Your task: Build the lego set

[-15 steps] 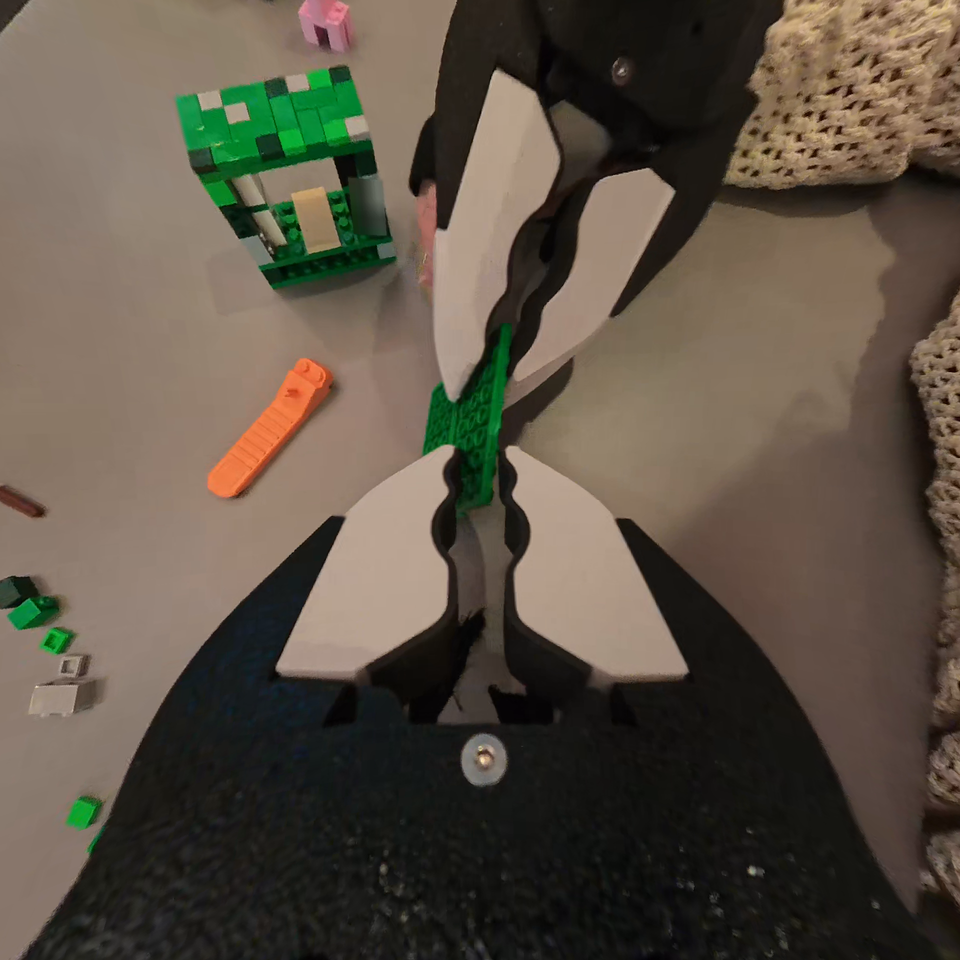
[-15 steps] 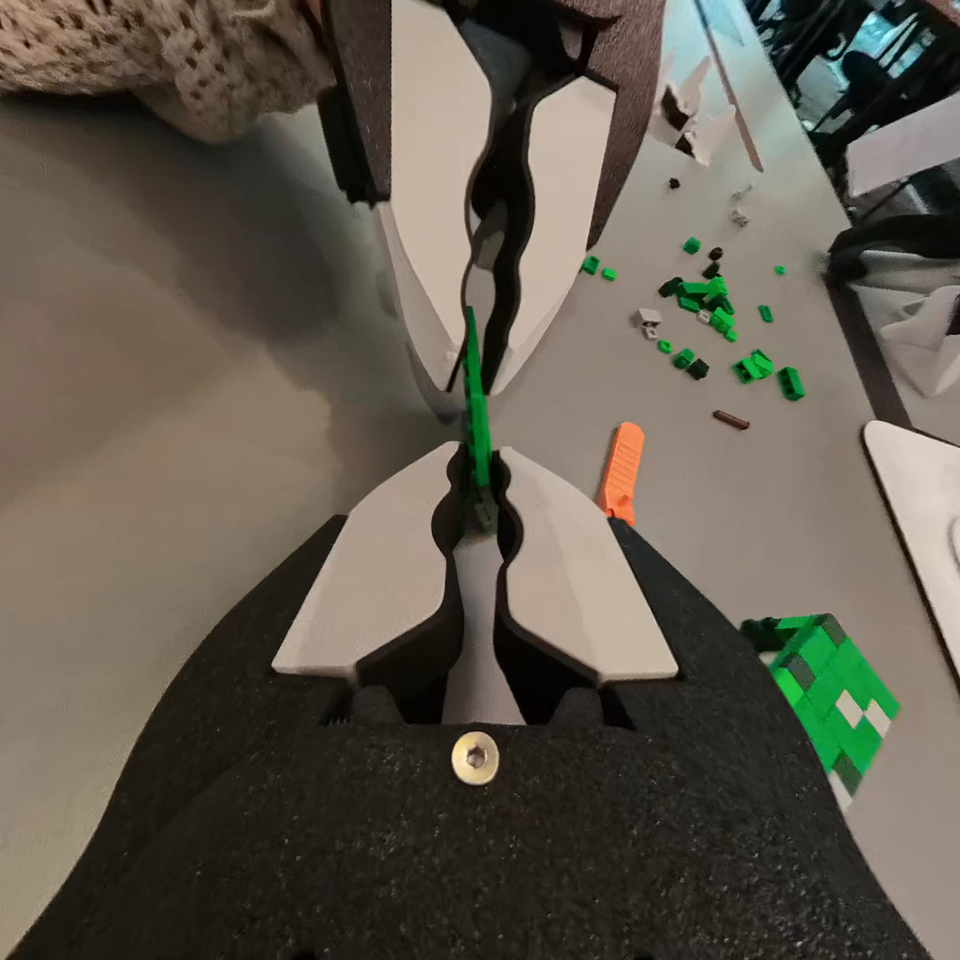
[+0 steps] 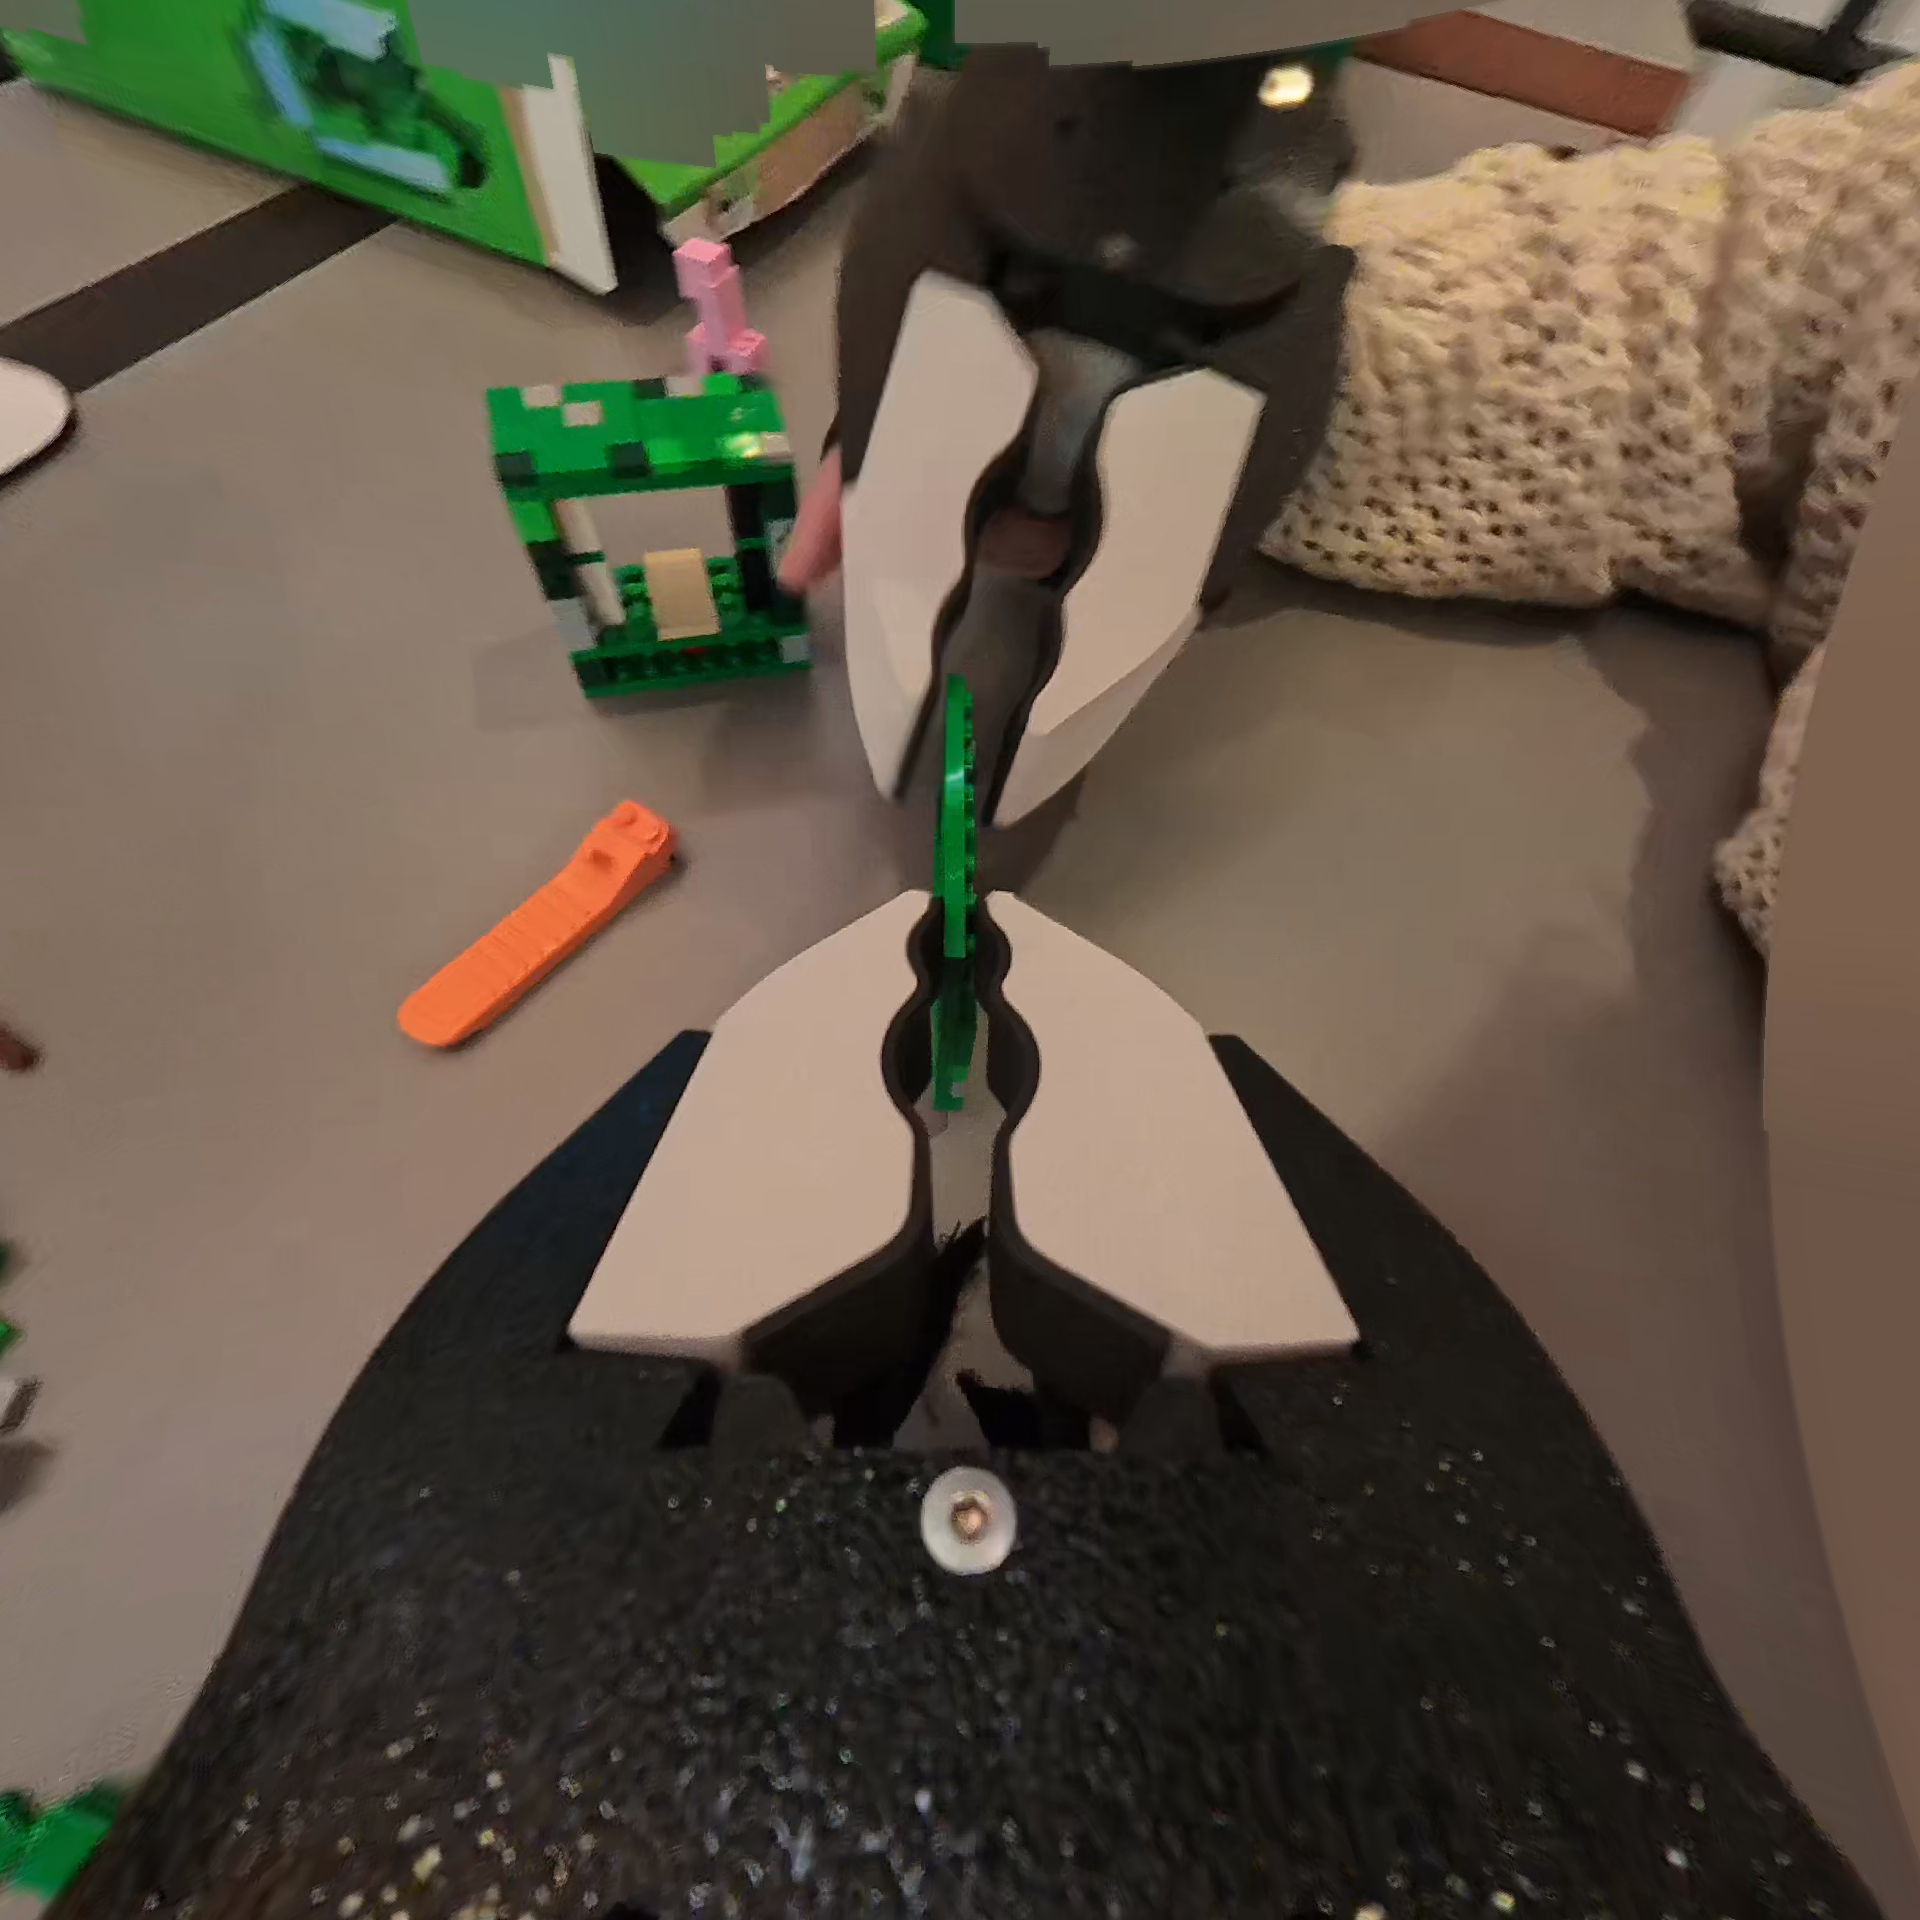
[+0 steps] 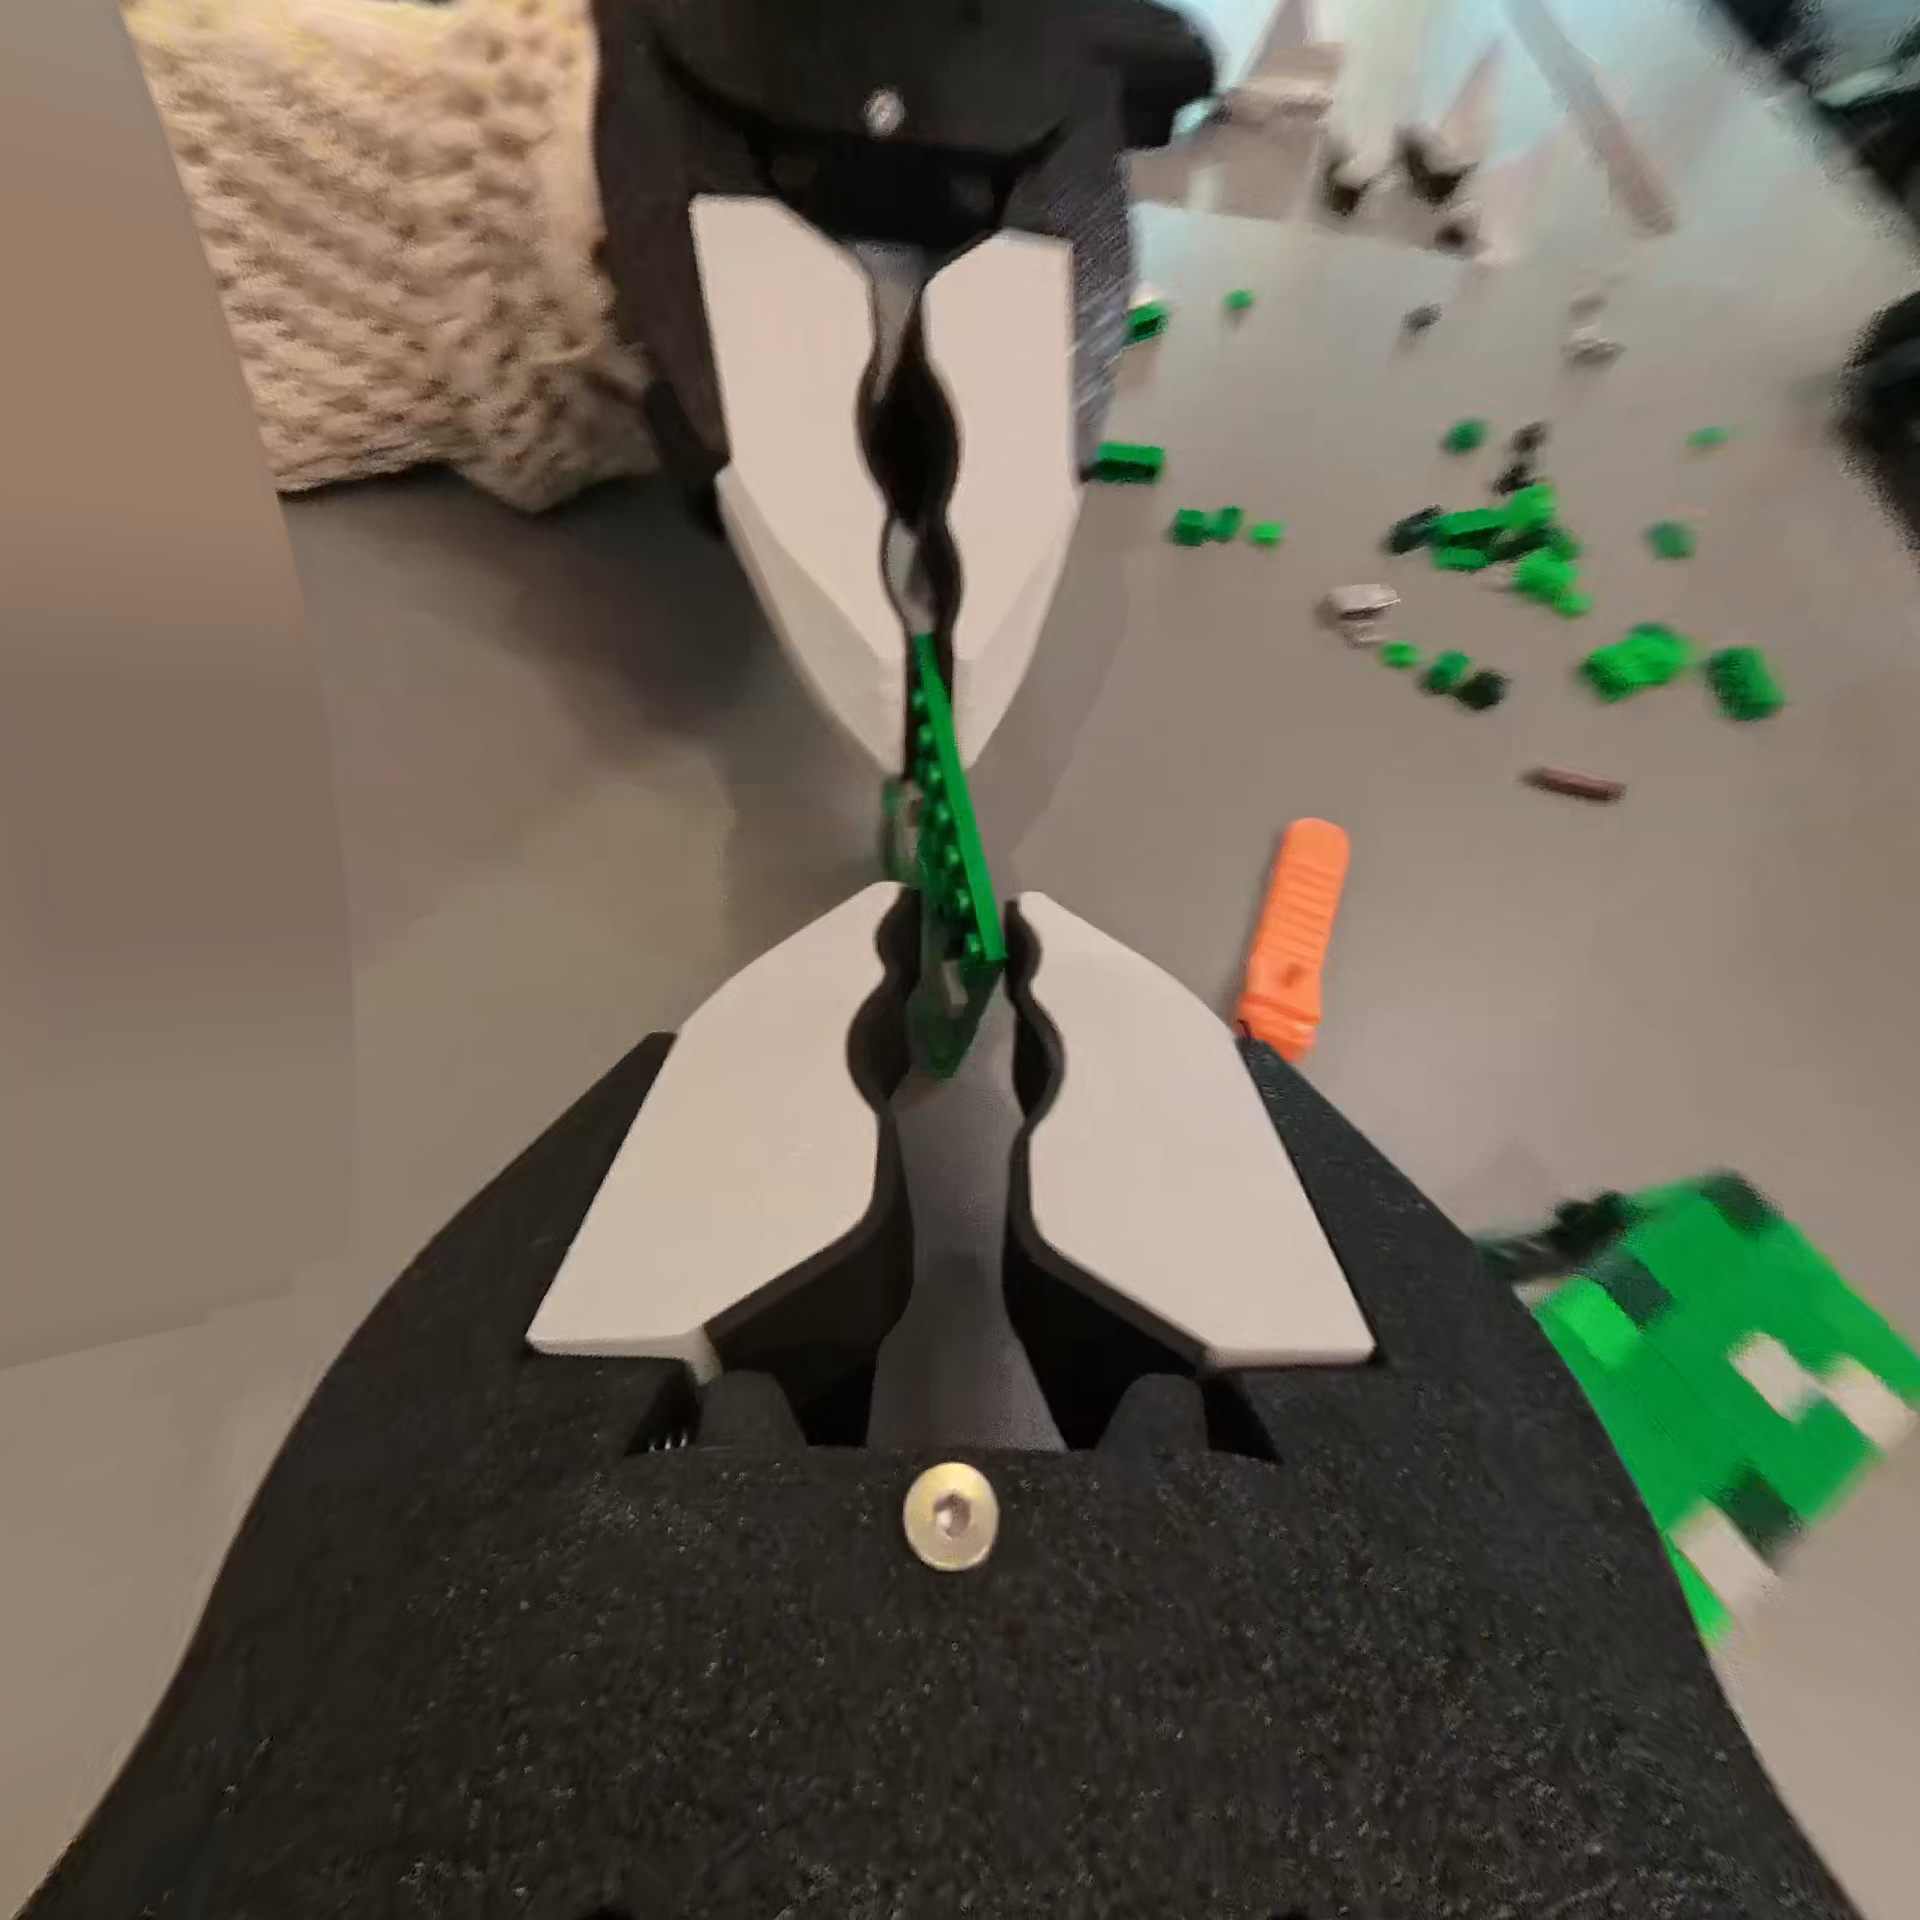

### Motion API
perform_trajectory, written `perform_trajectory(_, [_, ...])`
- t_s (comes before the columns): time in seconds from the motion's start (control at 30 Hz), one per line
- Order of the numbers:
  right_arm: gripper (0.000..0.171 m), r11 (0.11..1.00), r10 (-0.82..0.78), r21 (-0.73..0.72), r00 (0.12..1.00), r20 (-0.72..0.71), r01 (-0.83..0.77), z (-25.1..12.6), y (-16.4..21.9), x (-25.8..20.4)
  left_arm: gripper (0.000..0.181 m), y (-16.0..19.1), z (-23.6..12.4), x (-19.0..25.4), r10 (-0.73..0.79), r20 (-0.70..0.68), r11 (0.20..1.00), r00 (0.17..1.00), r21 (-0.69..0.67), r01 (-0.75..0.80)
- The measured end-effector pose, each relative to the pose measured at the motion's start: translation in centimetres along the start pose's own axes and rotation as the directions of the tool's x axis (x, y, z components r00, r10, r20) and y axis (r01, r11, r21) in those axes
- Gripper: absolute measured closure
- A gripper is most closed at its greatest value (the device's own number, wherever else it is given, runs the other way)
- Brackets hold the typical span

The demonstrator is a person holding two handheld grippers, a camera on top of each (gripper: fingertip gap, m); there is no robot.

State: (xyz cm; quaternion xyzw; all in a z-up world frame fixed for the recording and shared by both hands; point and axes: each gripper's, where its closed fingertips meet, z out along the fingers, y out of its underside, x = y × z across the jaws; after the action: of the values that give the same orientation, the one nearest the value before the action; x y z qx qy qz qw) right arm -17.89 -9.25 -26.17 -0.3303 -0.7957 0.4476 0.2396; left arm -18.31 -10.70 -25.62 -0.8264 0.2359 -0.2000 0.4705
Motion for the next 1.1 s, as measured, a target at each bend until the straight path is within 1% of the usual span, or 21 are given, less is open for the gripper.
perform_trajectory(0.03, [0.155, 0.999, -0.035, 0.018, 0.996, -0.084, 0.037, -0.6, -0.4, 0.7, 0.177, 0.2, 0.1, -0.3, -0.034, 0.029, 0.999, 0.999, 0.002, 0.034])
perform_trajectory(0.1, [0.148, 0.985, -0.160, 0.026, 0.963, -0.216, 0.170, -1.8, -1.4, 0.7, 0.177, 0.2, 0.2, -0.6, -0.108, 0.066, 0.994, 0.992, 0.025, 0.107])
perform_trajectory(0.13, [0.148, 0.973, -0.223, 0.003, 0.945, -0.238, 0.230, -2.0, -1.5, -0.2, 0.177, 0.2, 0.3, -0.6, -0.141, 0.077, 0.990, 0.987, 0.036, 0.139])
perform_trajectory(0.17, [0.147, 0.966, -0.258, -0.039, 0.936, -0.238, 0.256, -1.7, -1.2, -1.1, 0.177, 0.2, 0.3, -0.6, -0.165, 0.089, 0.986, 0.982, 0.046, 0.162])
perform_trajectory(0.23, [0.128, 0.958, -0.279, -0.123, 0.934, -0.224, 0.257, -0.3, 0.1, -2.6, 0.177, 0.3, 0.4, -0.6, -0.180, 0.118, 0.983, 0.976, 0.058, 0.174])
perform_trajectory(0.27, [0.123, 0.951, -0.296, -0.162, 0.930, -0.219, 0.265, 0.3, 0.8, -3.1, 0.177, 0.3, 0.4, -0.4, -0.170, 0.130, 0.985, 0.977, 0.054, 0.164])
perform_trajectory(0.33, [0.120, 0.920, -0.374, -0.220, 0.891, -0.256, 0.324, 1.0, 1.3, -3.3, 0.177, 0.2, 0.5, -0.3, -0.133, 0.162, 0.991, 0.978, 0.035, 0.129])
perform_trajectory(0.4, [0.119, 0.902, -0.417, -0.256, 0.858, -0.301, 0.348, 1.3, 1.1, -3.0, 0.177, 0.2, 0.6, -0.1, -0.112, 0.187, 0.994, 0.976, 0.020, 0.110])
perform_trajectory(0.57, [0.119, 0.881, -0.452, -0.304, 0.833, -0.319, 0.361, 1.9, 1.0, -2.9, 0.177, 0.2, 0.6, 0.0, -0.121, 0.198, 0.993, 0.973, 0.008, 0.122])
perform_trajectory(0.63, [0.122, 0.875, -0.459, -0.325, 0.827, -0.326, 0.357, 1.9, 1.1, -2.8, 0.177, 0.2, 0.6, 0.0, -0.115, 0.202, 0.993, 0.973, 0.002, 0.117])
perform_trajectory(0.77, [0.123, 0.875, -0.435, -0.360, 0.851, -0.293, 0.323, 2.1, 1.2, -2.9, 0.177, 0.4, 0.6, -0.1, -0.094, 0.195, 0.995, 0.976, -0.014, 0.098])
perform_trajectory(0.8, [0.130, 0.885, -0.395, -0.363, 0.884, -0.249, 0.293, 2.3, 1.5, -3.2, 0.177, 0.4, 0.7, 0.1, -0.096, 0.177, 0.995, 0.979, -0.010, 0.100])
perform_trajectory(0.83, [0.132, 0.892, -0.322, -0.389, 0.928, -0.187, 0.231, 2.8, 2.7, -3.8, 0.177, 0.4, 0.8, 0.3, -0.101, 0.166, 0.995, 0.981, -0.006, 0.104])
perform_trajectory(0.87, [0.146, 0.904, -0.294, -0.374, 0.935, -0.196, 0.206, 3.1, 2.8, -3.7, 0.177, 0.4, 0.9, 0.3, -0.086, 0.179, 0.996, 0.980, -0.011, 0.090])
perform_trajectory(0.93, [0.144, 0.871, -0.397, -0.392, 0.895, -0.203, 0.297, 2.4, 2.1, -3.6, 0.177, 0.5, 0.7, 0.0, -0.050, 0.222, 0.998, 0.974, -0.027, 0.057])
perform_trajectory(0.97, [0.144, 0.892, -0.374, -0.350, 0.900, -0.222, 0.285, 2.0, 1.3, -3.8, 0.177, 0.5, 0.6, -0.1, -0.063, 0.221, 0.997, 0.973, -0.022, 0.069])
perform_trajectory(1.0, [0.140, 0.911, -0.350, -0.315, 0.904, -0.246, 0.267, 1.6, 0.6, -3.7, 0.177, 0.5, 0.5, -0.3, -0.087, 0.212, 0.996, 0.973, -0.013, 0.092])
perform_trajectory(1.07, [0.126, 0.891, -0.396, -0.355, 0.868, -0.301, 0.284, 1.0, 0.8, -2.7, 0.177, 0.5, 0.5, -0.4, -0.112, 0.201, 0.993, 0.973, -0.013, 0.117])
perform_trajectory(1.1, [0.121, 0.880, -0.414, -0.373, 0.858, -0.304, 0.292, 1.1, 1.1, -2.6, 0.177, 0.4, 0.5, -0.4, -0.114, 0.200, 0.993, 0.973, -0.016, 0.119])
